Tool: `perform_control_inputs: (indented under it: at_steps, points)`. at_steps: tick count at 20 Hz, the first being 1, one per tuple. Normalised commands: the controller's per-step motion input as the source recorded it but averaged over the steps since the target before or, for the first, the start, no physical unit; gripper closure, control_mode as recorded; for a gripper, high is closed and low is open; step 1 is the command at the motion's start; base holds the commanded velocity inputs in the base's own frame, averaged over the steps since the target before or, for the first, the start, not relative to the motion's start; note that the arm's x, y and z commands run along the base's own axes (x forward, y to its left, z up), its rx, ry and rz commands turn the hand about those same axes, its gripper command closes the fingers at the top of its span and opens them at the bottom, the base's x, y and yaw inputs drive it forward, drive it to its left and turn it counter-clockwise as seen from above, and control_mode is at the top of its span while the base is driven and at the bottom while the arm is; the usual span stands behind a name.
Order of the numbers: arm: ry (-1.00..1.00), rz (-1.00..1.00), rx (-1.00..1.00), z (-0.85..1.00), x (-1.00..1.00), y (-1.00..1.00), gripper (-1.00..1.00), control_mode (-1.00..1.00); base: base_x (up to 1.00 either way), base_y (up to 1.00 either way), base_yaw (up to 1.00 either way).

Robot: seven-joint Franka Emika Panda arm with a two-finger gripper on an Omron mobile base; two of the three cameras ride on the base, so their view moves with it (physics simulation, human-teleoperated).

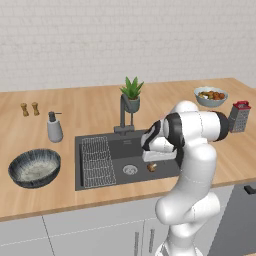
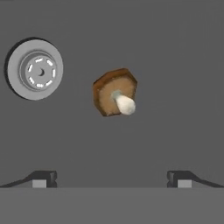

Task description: Pick the mushroom from the sink and place it in the bowl. Then pick the bowl and place it in the microwave. Then close the microwave door and press the start button.

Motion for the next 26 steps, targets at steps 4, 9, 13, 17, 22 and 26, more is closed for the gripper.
perform_control_inputs:
  at_steps: [4,9,13,17,22,26]
  points:
    - [0.0,0.0,0.0,-0.3,0.15,0.0,-1.0,-1.0,0.0,0.0,0.0]
    - [0.0,0.0,0.0,-0.24,0.25,0.0,-1.0,-1.0,0.0,0.0,0.0]
    - [0.0,0.0,0.0,-0.21,0.36,0.0,-1.0,-1.0,0.0,0.0,0.0]
    - [0.0,0.0,0.0,-0.25,0.36,0.0,-1.0,-1.0,0.0,0.0,0.0]
    - [0.0,0.0,0.0,-0.26,0.34,0.0,-1.0,-1.0,0.0,0.0,0.0]
    - [0.0,0.0,0.0,-0.26,0.16,0.01,-1.0,-1.0,0.0,0.0,0.0]
